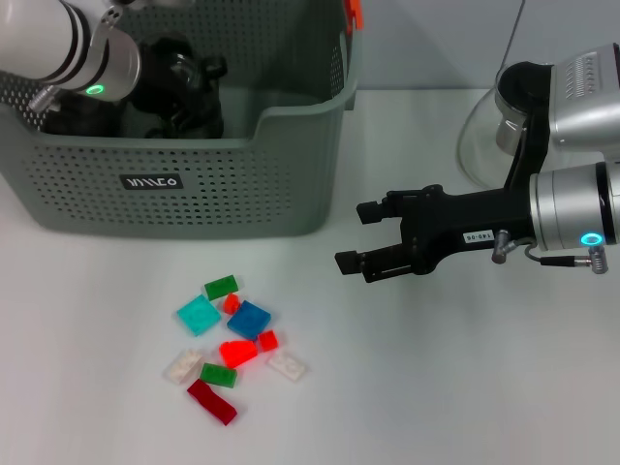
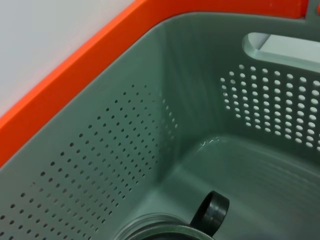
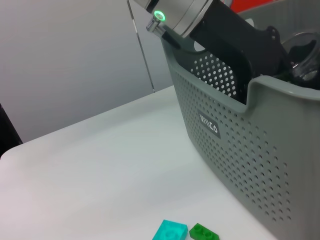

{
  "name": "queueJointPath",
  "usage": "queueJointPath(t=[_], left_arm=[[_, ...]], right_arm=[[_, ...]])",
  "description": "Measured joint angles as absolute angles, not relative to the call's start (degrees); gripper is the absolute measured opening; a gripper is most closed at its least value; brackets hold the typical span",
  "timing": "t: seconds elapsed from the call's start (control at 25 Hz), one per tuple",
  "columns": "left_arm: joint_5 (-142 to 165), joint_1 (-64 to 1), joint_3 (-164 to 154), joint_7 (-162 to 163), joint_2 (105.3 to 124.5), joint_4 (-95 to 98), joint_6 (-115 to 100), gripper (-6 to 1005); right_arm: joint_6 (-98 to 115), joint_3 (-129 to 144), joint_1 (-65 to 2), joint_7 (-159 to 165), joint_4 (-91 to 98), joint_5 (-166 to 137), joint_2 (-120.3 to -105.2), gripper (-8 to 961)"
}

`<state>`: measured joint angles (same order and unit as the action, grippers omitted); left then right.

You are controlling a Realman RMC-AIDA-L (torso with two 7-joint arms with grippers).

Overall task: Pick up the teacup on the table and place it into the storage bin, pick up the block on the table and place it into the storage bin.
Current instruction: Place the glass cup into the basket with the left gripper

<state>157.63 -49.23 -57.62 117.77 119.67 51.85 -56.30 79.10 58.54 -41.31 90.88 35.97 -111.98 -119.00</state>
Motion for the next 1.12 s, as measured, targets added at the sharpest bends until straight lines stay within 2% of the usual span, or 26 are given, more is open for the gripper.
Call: queueJointPath(t=[0.88,1.12], left_arm=[[158.8,-48.2,-57.7,118.3,120.45,54.9,-57.9,146],[159.1,-45.3,-57.8,118.0,121.6,63.2,-62.7,380]], right_arm=[[79.0,58.5,-40.7,90.9,36.1,-111.7,-118.91,916],[79.0,58.4,-40.7,90.9,36.2,-111.7,-118.91,917]])
